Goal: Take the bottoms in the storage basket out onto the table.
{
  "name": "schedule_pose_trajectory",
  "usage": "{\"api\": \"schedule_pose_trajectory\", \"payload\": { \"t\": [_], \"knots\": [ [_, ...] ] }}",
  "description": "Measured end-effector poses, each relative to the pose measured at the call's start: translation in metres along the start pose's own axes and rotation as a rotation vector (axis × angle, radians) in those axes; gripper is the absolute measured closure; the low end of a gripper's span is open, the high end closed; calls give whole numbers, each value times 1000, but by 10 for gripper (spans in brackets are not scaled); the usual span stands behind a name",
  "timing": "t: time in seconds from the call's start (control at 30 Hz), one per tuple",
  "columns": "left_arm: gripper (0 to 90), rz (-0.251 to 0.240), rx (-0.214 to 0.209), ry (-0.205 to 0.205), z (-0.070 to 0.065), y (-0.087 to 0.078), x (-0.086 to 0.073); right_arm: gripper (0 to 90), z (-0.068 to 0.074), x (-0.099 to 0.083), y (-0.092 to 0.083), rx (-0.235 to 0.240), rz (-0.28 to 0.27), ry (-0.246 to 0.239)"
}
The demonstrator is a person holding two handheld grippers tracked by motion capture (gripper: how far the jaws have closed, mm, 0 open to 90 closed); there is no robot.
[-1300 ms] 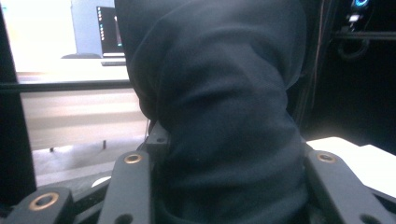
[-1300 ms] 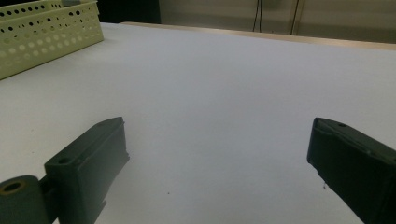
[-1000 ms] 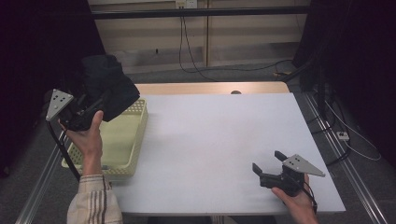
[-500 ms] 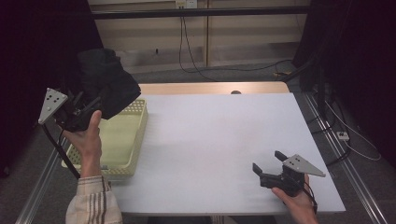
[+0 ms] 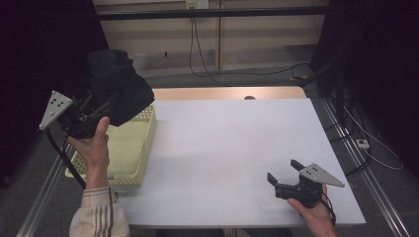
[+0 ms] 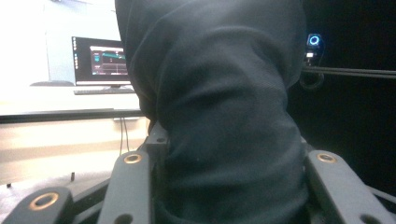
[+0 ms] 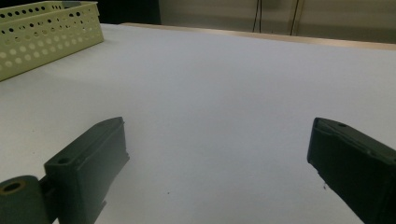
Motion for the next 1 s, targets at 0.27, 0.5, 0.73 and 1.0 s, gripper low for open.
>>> {"api": "schedule_pose_trajectory", "payload": {
  "t": [0.27, 0.5, 0.73, 1.0],
  "knots": [
    [537, 18, -12, -9, -8, 4, 2, 47, 0, 0, 0, 4, 2, -2],
    [537, 29, -40, -12, -14, 6, 5, 46, 0, 0, 0, 5, 0, -4],
    [537, 54, -68, 17, -21, 10, 6, 46, 0, 0, 0, 5, 0, -6],
    [537, 74, -91, 30, -31, 17, 5, 47, 1, 0, 0, 6, 0, -6]
  ]
}}
Point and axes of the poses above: each handheld gripper's, and its own axes: y roughly forward along the jaws, x roughly out of its top, z roughly to its left, the point moved 1 cm from there along y, roughly forward along the jaws, and after that the axes turned 2 degrees about y, right-handed, at the moved point
